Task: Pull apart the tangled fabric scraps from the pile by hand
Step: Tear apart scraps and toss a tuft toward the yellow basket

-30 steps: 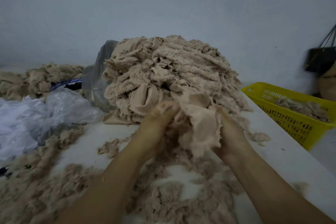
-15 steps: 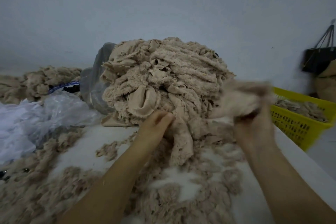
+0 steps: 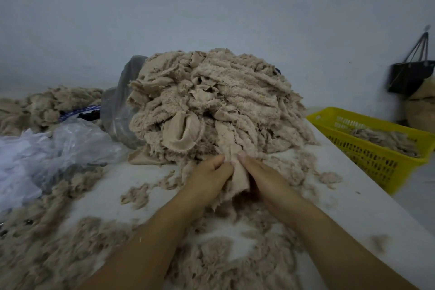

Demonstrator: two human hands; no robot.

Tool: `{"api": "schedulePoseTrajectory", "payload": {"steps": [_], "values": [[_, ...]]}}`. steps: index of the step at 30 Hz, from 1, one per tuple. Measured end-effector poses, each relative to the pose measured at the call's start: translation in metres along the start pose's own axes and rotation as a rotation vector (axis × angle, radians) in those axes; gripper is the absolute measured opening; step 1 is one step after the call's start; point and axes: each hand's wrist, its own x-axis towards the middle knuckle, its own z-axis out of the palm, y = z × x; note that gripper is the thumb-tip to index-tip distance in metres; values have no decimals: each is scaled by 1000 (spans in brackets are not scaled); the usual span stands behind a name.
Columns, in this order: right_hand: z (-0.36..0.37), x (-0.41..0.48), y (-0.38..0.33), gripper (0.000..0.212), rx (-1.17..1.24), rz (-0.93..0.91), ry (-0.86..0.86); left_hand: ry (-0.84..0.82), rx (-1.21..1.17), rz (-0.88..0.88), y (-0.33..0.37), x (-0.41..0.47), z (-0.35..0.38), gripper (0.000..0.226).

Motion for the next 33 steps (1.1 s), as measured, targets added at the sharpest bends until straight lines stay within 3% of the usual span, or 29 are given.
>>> {"api": "schedulePoseTrajectory", "payload": {"steps": [3,6,8,12,15,18,20,23,28,33], "values": [[4,-1,-8,24,157,-1,69,-29,133,16,-2,-2,5,34],[2,0,-14,30,257,-68,258,59,184,-37,-4,5,0,34],[0,-1,-19,43,266,-103,331,191,70,-78,-3,11,-6,24],[11,-8,-23,21,134,-160,305,344,-338,-154,0,18,-13,28],[14,-15,-22,40,-76,-269,254,151,-703,-252,-2,17,-21,30],[13,-19,-20,39,-109,-305,106,-149,-925,-392,-3,14,-28,68],[19,-21,-17,40,-189,-283,18,-201,-862,-418,0,13,-25,67],[27,-23,-16,31,-220,-217,-46,-112,-815,-481,4,13,-16,36],[16,-18,-13,40,-138,-143,198,130,-801,-353,8,15,-13,30],[11,-11,-16,25,-189,-296,380,129,-605,-161,11,6,-5,29]]}}
